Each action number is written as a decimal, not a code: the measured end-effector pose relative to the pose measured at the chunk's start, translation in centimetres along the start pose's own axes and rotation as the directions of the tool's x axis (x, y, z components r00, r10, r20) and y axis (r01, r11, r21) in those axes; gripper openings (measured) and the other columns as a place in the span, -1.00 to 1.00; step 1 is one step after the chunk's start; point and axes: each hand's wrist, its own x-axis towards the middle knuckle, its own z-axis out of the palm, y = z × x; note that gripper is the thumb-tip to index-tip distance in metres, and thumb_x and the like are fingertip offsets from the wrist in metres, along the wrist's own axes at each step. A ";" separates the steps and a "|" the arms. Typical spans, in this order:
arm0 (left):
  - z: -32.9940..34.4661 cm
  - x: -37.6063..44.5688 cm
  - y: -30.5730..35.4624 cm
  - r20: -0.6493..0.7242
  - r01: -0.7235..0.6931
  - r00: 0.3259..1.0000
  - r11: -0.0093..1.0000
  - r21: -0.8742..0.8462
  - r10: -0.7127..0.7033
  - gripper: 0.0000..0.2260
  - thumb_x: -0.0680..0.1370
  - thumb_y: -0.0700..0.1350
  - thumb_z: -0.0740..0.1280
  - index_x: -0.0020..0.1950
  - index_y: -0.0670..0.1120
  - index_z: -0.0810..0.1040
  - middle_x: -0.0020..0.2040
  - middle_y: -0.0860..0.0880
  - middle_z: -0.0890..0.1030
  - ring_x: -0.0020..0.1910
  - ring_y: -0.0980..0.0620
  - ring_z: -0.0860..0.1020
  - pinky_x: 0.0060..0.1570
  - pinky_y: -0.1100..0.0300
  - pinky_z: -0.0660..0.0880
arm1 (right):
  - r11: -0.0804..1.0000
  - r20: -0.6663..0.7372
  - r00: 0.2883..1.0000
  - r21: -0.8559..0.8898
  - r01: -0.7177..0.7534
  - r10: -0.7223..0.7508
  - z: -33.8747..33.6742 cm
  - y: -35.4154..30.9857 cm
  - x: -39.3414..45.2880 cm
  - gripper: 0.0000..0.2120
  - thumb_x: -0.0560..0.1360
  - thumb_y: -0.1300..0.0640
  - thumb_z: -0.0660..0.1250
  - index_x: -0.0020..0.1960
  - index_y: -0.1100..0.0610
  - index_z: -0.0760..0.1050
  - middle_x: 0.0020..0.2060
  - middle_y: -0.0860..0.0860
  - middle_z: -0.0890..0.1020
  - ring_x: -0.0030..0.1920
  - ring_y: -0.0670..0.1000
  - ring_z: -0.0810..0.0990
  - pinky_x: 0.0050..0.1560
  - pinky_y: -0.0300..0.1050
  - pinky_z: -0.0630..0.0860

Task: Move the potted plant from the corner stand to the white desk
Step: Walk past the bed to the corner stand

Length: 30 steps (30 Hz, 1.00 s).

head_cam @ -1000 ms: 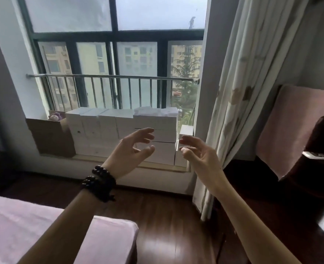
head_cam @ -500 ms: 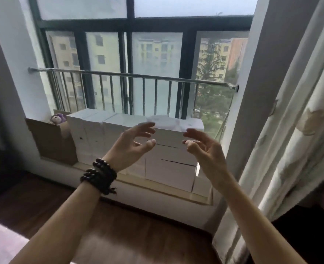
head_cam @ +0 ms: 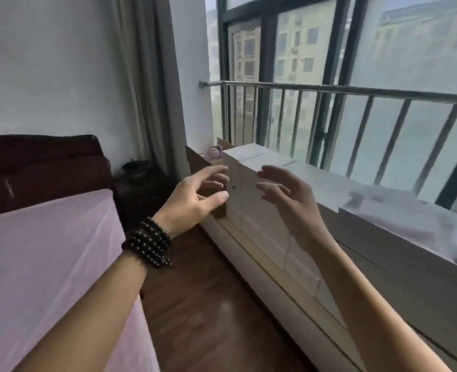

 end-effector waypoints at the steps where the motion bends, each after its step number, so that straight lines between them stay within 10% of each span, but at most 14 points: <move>1: -0.9 0.9 -1.1 -0.040 0.055 0.998 0.998 0.022 -0.054 -0.62 0.59 -0.15 0.42 0.38 0.13 0.51 0.23 0.07 0.65 0.21 0.19 0.60 0.14 0.23 0.56 | 0.999 0.047 0.999 0.048 -0.019 0.016 1.5 1.5 2.1 -0.71 0.58 0.27 0.39 0.27 0.06 0.60 0.16 0.00 0.72 0.13 0.02 0.72 0.27 0.21 0.60; 16: -12.5 21.7 -24.3 -0.405 0.328 0.872 0.942 0.069 -0.274 -0.59 0.60 -0.24 0.39 0.44 -0.01 0.49 0.28 -0.03 0.63 0.29 0.07 0.59 0.34 -0.01 0.54 | 0.984 0.396 0.915 0.179 0.002 -0.074 21.7 18.6 34.4 -0.66 0.58 0.17 0.36 0.35 0.06 0.59 0.19 -0.05 0.72 0.15 -0.06 0.71 0.28 0.14 0.62; 24: -20.5 35.1 -35.2 -0.429 0.361 0.855 0.929 0.089 -0.291 -0.60 0.60 -0.20 0.40 0.40 0.11 0.50 0.27 0.06 0.64 0.26 0.16 0.59 0.10 0.43 0.52 | 0.981 0.476 0.875 0.192 -0.006 -0.088 32.9 24.9 50.2 -0.66 0.58 0.15 0.36 0.35 0.01 0.58 0.22 -0.08 0.71 0.18 -0.09 0.69 0.31 0.12 0.60; 30: -26.9 44.8 -46.2 -0.510 0.410 0.803 0.907 0.097 -0.309 -0.61 0.60 -0.22 0.40 0.35 0.12 0.51 0.25 0.05 0.65 0.24 0.14 0.61 0.30 0.01 0.56 | 0.968 0.508 0.857 0.246 -0.048 -0.086 43.3 32.7 62.8 -0.65 0.53 0.11 0.36 0.31 0.01 0.61 0.18 -0.06 0.72 0.16 -0.08 0.70 0.31 0.16 0.60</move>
